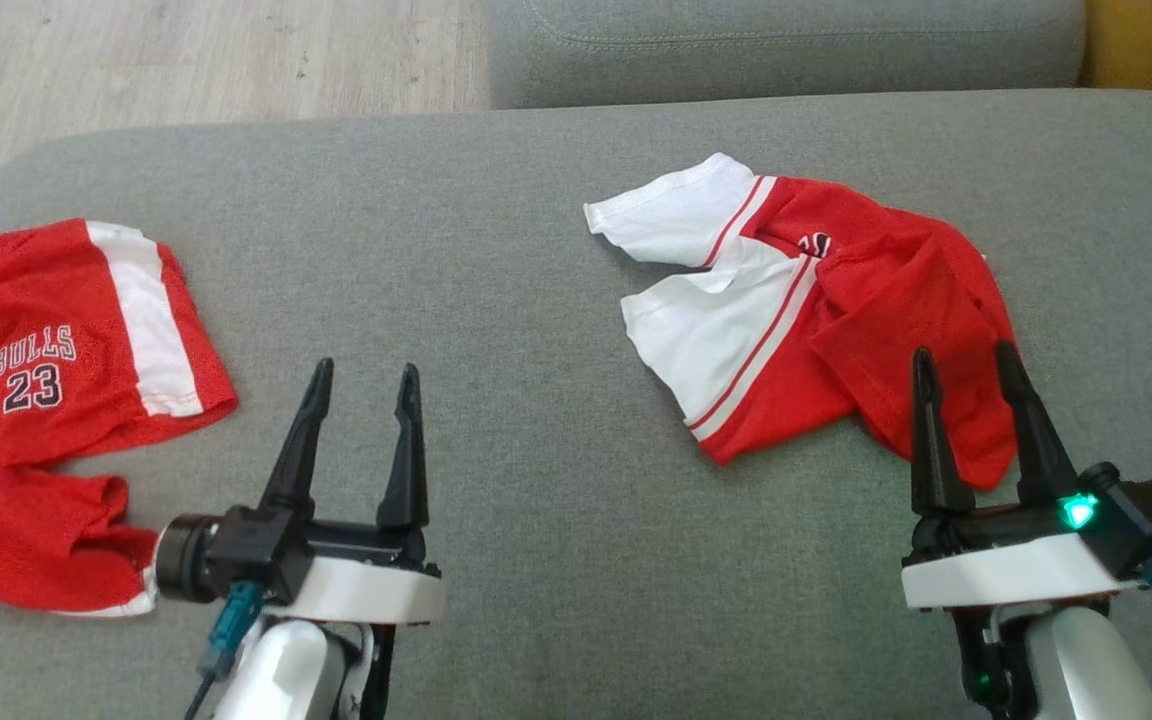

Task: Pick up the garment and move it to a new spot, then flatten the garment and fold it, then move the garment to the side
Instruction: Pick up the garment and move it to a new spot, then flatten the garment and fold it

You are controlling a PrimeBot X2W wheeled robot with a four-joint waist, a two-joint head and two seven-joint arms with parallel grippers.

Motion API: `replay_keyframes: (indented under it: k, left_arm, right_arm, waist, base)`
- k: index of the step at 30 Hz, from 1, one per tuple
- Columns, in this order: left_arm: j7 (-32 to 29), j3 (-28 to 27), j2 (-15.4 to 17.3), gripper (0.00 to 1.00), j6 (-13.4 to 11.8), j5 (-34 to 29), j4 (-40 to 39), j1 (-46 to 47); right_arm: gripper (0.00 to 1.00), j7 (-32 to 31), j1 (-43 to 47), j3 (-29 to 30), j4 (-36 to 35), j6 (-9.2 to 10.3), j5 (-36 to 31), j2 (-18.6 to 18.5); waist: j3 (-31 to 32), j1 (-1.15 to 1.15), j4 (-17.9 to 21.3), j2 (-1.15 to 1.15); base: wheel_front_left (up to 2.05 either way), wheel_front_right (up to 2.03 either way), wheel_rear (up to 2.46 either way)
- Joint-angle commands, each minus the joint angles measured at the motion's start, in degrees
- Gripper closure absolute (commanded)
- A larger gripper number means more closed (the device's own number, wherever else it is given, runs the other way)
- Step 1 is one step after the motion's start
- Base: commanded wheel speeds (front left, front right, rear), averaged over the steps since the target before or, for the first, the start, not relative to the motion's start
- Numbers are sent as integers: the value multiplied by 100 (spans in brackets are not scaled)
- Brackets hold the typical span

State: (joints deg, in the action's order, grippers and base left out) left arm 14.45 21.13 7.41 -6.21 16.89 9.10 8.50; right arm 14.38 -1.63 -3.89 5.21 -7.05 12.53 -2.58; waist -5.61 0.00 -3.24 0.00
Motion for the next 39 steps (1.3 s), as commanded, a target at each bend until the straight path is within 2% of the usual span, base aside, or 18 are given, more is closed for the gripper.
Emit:
replay_keyframes:
  k: [1, 10, 20, 24, 28, 39]
  left_arm:
    - [54, -289, -10, 0, 43, -71, -197, 138]
    - [54, -655, -209, 0, 328, -333, -245, 81]
    - [54, -759, -369, 0, 572, -491, -181, 71]
    - [54, -759, -407, 0, 625, -498, -136, 78]
    - [54, -728, -430, 0, 671, -504, -98, 106]
    - [54, -368, -451, 0, 663, -296, -26, 381]
  right_arm:
    - [0, 62, -136, -160, -167, -44, -40, -30]
    - [0, 62, -132, -181, -153, -44, -18, -30]
    - [0, 62, -136, -145, -92, -44, -150, -30]
    - [0, 62, -266, -197, 241, -44, -362, -30]
    - [0, -106, -596, -519, 683, -44, -612, -30]
    - [0, -1296, -2049, -1106, 2154, -44, -1290, -30]
  waist:
    - [-5, 0, 8, 0]
    - [-1, 0, 50, 0]
    - [-62, 0, -72, 0]
    - [-146, 0, -204, 0]
    - [-267, 0, -336, 0]
    - [-733, 0, -906, 0]
  base:
    - [0, 0, 0]
    - [0, 0, 0]
    - [0, 0, 0]
    - [0, 0, 0]
    - [0, 0, 0]
    - [0, 0, 0]
